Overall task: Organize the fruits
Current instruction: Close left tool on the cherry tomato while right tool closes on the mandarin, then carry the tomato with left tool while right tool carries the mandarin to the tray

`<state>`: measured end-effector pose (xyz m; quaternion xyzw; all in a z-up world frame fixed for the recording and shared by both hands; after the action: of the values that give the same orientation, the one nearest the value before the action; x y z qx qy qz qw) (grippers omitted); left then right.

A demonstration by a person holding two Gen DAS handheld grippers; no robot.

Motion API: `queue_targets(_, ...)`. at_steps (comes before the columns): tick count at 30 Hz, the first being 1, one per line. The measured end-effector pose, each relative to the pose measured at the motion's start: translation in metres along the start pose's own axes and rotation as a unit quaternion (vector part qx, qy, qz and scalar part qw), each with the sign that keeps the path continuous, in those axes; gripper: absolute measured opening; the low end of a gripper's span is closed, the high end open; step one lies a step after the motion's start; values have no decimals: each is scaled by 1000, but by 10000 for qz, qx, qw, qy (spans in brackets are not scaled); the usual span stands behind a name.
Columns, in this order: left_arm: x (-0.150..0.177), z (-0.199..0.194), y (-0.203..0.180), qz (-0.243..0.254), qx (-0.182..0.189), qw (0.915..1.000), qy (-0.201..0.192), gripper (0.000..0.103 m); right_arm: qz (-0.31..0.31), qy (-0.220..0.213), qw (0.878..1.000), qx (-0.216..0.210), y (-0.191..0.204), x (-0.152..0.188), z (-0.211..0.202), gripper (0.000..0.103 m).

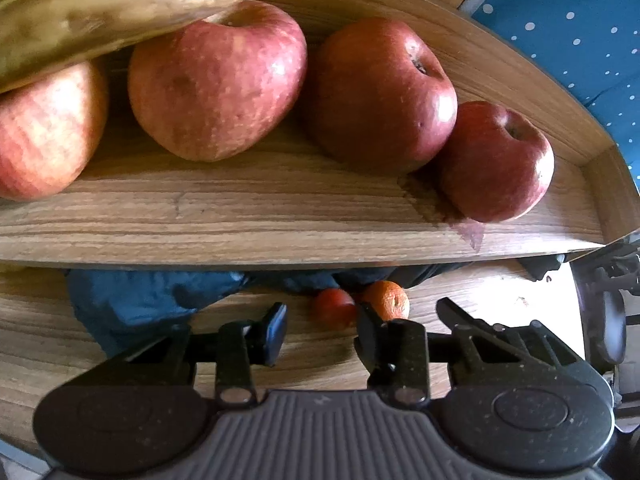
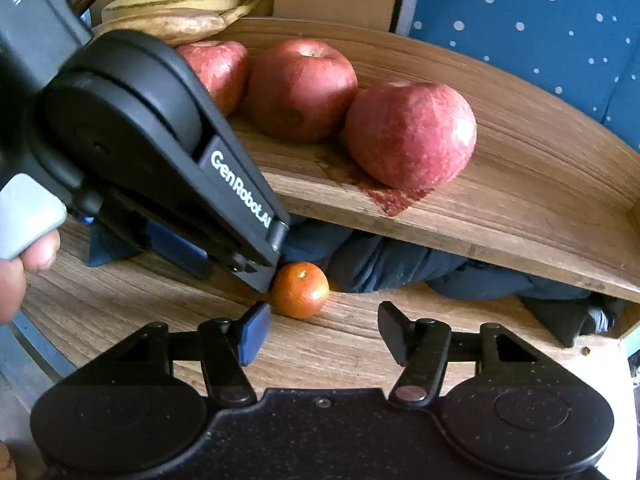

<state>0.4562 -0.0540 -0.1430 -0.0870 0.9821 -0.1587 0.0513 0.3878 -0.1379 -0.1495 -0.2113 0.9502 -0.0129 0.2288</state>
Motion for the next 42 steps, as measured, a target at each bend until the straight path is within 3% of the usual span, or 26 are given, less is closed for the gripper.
queue_targets(10, -7, 7, -3, 63, 171, 9998, -18, 26, -359, 11, 9994, -26, 3, -7, 9, 49)
queue_targets(17, -3, 3, 0, 71, 238, 9997, -27, 25, -702, -51, 9975, -95, 9, -1, 4, 34)
queue_targets(42, 36, -30, 22, 63, 212, 9997, -103, 25, -438, -150, 9989, -114, 0, 2, -38, 33)
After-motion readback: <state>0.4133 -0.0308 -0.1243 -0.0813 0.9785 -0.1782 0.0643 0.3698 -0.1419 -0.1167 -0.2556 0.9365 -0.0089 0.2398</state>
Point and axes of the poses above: each gripper's, at about its wrist camera, not at the fingertips, and z roughly the way its jaws point, y to its left, x to its underside, the point moved 1 cm from there along z, roughly the way its jaws point, and after that the axes turned 14 degrees about y, right-handed, at the moved point
